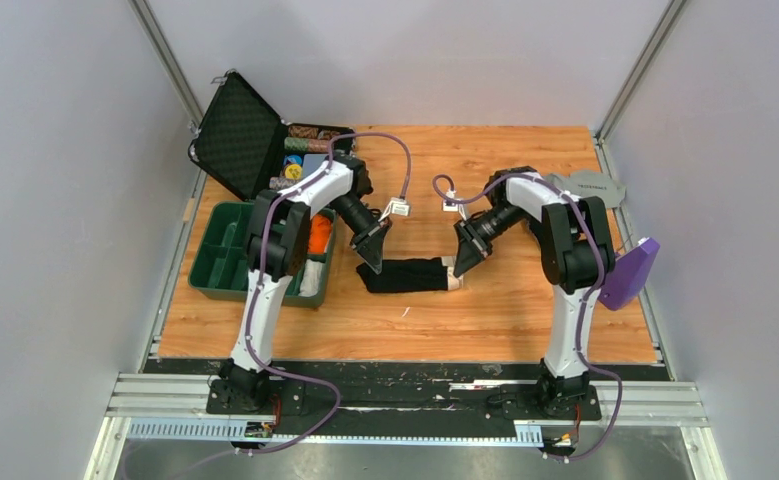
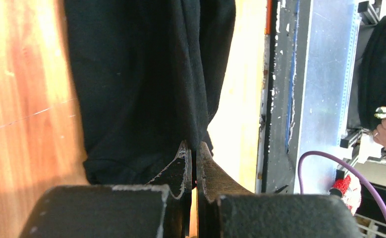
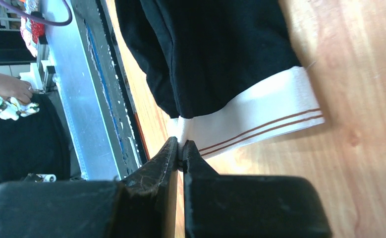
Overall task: Roll the underwear
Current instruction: Fold the underwear at the center of the board.
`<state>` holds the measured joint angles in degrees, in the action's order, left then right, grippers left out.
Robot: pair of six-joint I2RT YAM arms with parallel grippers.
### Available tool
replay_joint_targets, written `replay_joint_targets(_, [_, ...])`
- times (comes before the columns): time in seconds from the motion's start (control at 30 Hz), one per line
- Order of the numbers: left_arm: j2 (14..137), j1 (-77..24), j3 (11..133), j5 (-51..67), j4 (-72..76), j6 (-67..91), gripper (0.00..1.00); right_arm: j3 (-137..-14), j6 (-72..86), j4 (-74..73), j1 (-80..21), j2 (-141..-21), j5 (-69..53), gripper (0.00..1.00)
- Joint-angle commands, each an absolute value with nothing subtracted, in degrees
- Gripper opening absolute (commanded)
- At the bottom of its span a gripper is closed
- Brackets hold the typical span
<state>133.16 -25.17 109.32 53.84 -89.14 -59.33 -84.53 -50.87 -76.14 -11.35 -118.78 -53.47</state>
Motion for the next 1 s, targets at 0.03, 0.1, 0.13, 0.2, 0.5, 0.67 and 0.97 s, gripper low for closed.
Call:
replay_joint_targets(0.03, [135.95,-23.35,114.34,53.28,-95.07,-56.46,0.00,-92.85,-48.69,-81.27,-10.21,-124.01,-54.91,0.00])
replay_joint_targets(0.1, [136.70,-22.73,115.60,53.23,-95.06,-56.14,0.00,-95.12,-48.53,-82.61,-9.89,-125.71,-55.53,0.00])
replay_joint_targets(0.13, [136.99,-22.32,115.94,53.30,-95.07,-55.92,0.00,-96.05,-48.53,-82.98,-9.79,-126.29,-55.80,0.00])
replay_joint_targets(0.2, [137.96,-21.91,117.09,53.22,-95.14,-55.24,0.00,-97.55,-48.19,-83.05,-9.81,-127.11,-55.89,0.00])
replay_joint_targets(0.5, [140.79,-21.03,117.01,53.56,-95.07,-54.19,0.00,-105.49,-44.46,-85.84,-9.92,-133.91,-58.18,0.00])
replay_joint_targets(0.67, [140.71,-20.76,115.55,53.72,-94.72,-53.75,0.00,-108.93,-43.26,-86.35,-10.78,-134.86,-59.16,0.00])
replay_joint_targets(0.97, [138.03,-19.54,112.20,53.63,-89.76,-49.53,0.00,-112.23,-36.26,-82.28,-11.95,-136.18,-58.18,0.00])
